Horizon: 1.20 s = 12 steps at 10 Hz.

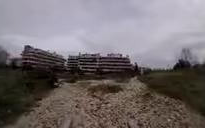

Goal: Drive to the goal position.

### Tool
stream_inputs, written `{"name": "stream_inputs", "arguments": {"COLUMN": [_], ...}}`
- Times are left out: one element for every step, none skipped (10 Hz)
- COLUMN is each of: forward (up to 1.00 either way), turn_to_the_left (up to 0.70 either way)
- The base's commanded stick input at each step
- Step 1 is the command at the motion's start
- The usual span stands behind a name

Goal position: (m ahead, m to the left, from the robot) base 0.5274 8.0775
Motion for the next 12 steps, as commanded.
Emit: {"name": "stream_inputs", "arguments": {"forward": [0.50, 0.50, 0.50, 0.50, 0.50, 0.50, 0.50, 0.50, 0.50, 0.50, 0.50, 0.50], "turn_to_the_left": [0.00, 0.00, 0.00, 0.00, 0.00, 0.00, 0.00, 0.17, 0.38, 0.46, 0.50, 0.21]}}
